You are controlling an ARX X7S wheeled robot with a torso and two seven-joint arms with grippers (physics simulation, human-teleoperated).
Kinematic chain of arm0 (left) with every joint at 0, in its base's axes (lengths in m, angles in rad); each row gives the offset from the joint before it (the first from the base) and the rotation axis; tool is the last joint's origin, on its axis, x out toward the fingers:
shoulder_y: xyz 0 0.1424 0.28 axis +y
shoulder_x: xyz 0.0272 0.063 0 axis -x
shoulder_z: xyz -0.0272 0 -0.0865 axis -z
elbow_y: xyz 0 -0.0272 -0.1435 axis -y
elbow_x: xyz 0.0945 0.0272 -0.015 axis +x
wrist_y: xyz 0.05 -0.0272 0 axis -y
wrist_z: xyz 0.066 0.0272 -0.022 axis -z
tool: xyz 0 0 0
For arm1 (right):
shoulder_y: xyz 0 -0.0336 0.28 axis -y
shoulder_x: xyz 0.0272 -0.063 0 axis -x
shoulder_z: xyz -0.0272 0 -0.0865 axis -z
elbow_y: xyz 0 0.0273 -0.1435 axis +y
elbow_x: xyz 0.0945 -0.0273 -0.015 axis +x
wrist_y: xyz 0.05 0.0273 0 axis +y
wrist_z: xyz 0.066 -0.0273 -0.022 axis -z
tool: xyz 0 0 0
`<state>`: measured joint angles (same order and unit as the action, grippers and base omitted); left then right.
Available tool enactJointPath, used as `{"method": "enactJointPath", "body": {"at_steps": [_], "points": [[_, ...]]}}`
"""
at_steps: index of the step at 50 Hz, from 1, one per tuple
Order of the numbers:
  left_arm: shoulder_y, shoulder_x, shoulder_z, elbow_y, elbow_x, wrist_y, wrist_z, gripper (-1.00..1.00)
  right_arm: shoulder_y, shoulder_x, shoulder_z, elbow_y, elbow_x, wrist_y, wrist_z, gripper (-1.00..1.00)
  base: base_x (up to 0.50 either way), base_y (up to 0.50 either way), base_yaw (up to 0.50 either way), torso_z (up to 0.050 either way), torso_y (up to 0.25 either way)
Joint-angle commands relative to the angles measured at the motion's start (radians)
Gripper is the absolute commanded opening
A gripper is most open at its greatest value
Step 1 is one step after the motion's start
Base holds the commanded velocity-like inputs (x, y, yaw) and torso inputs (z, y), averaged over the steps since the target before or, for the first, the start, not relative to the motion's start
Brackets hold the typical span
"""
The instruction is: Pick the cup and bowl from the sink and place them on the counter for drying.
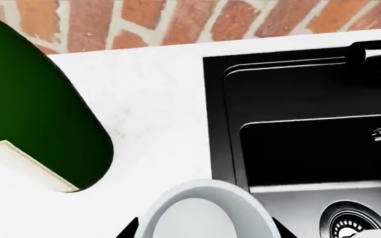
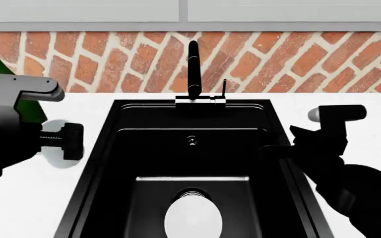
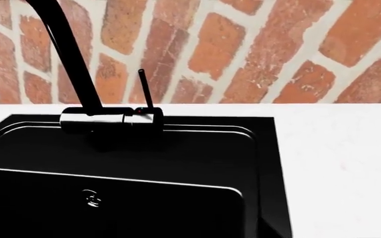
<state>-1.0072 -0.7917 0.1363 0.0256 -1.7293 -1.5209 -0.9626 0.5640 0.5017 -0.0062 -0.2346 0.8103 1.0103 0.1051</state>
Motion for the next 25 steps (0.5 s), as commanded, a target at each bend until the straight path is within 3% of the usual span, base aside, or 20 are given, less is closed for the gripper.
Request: {"method": "enactJointPath", "body": {"at_steps": [1, 12, 25], "points": [[0.102, -0.160, -0.085, 0.005, -0.140, 0.067, -0.098, -1.00, -0.009, -0.007, -0.008, -0.012, -0.003, 0.001, -0.013, 1.00, 0.00, 0.00, 0.00, 0.000, 0.000], [0.207, -0.207, -0.122, -0.007, -0.051, 0.090, 0.004, -1.00, -0.011, 0.001, 0.004, -0.042, 0.027, 0.026, -0.006, 1.00, 0.00, 0.00, 0.00, 0.000, 0.001], [0.289, -0.198, -0.125, -0.025, -0.019, 0.124, 0.063, -1.00, 0.005, 0.004, 0.001, -0.048, 0.037, 0.034, -0.002, 1.00, 0.00, 0.00, 0.00, 0.000, 0.000]]}}
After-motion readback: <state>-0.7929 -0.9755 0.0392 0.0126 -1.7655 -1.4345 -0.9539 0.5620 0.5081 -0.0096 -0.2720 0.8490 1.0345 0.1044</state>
